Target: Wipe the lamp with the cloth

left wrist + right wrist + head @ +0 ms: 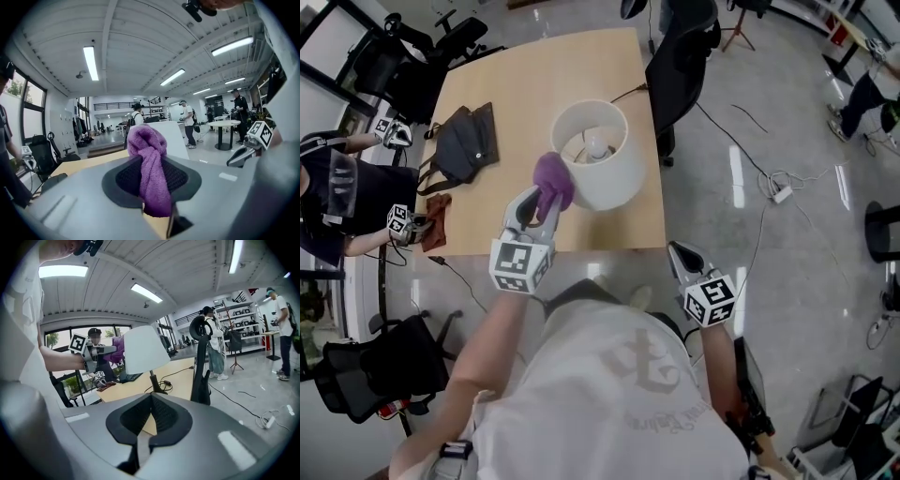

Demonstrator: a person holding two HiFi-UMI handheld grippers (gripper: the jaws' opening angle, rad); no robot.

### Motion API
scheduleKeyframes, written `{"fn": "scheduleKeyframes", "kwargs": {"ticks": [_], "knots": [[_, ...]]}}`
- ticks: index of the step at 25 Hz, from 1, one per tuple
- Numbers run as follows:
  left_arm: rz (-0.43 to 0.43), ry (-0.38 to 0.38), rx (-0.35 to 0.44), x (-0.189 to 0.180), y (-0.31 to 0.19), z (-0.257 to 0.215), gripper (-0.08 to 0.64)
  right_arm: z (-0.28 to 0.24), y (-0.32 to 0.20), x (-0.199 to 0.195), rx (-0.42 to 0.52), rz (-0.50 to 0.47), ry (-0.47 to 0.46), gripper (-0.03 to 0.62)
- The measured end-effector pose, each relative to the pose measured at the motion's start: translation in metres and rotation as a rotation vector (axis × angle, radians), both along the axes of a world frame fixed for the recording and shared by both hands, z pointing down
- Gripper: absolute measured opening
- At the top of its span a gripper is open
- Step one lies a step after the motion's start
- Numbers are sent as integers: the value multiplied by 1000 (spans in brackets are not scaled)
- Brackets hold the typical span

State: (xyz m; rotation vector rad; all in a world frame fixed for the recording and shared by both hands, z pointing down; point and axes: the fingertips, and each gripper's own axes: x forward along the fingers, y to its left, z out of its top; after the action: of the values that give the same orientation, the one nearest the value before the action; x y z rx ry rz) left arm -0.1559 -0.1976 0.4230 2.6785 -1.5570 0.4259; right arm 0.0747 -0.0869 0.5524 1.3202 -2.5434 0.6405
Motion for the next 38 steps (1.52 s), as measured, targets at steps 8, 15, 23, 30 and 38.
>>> {"fn": "scheduleKeyframes", "kwargs": {"ticks": [8,15,23,30,38], "knots": [[28,-12,-145,-5,7,63,101,-1,1,-1,-7,42,17,12],[63,-14,-260,-18,22,105,103,-5,2,-13,-6,65,46,12],[97,106,-129,-54,-17,25,106,-33,-33,-53,18,53,106,12],[103,106,6,-21,-33,-30,107,-31,-28,-26,32,38,150,12],[138,65,38,-5,-52,-39,107,-29,-27,-11,48,44,145,12]]}}
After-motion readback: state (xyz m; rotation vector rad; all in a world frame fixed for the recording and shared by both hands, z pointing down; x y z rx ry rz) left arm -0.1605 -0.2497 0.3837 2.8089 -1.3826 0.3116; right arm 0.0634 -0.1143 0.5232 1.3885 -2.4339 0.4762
